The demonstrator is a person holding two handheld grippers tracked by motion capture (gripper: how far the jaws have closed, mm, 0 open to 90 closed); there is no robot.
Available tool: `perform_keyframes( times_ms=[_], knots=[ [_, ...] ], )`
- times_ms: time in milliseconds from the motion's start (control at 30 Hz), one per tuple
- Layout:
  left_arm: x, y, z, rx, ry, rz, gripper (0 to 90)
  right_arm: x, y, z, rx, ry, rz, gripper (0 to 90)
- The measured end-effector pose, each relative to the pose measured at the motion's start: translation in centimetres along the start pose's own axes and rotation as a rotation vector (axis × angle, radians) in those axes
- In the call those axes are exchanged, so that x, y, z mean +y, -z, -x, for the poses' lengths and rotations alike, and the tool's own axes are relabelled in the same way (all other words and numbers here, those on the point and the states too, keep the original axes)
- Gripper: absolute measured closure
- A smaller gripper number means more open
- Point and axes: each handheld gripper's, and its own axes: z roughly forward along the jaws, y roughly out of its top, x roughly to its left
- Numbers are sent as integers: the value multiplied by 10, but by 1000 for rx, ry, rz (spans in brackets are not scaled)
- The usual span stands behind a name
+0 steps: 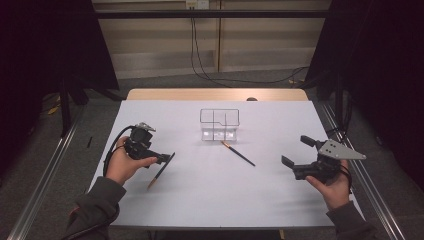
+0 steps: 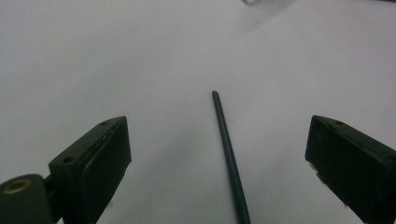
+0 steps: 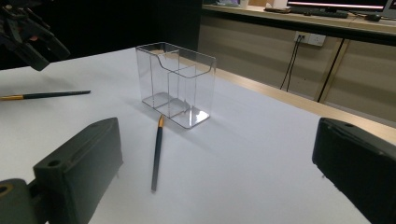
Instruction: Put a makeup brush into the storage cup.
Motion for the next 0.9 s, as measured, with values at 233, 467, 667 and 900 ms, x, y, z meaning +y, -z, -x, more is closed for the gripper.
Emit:
perform_keyframes(
  times_ms=[233,467,667,900],
  knots=[
    [-2,-4,1,-1,-10,-69,82,-1,-1,0,2,5,-1,10],
    [-5,-4,0,7,-14,-88,103,-1,-1,1,7,5,-6,8],
    [-7,-5,-1,22,-26,-114,130,-1,-1,0,7,5,-2,8],
    [-9,-7,4,26,-48,-155,193,0,0,1,-1,3,0,8]
  ],
)
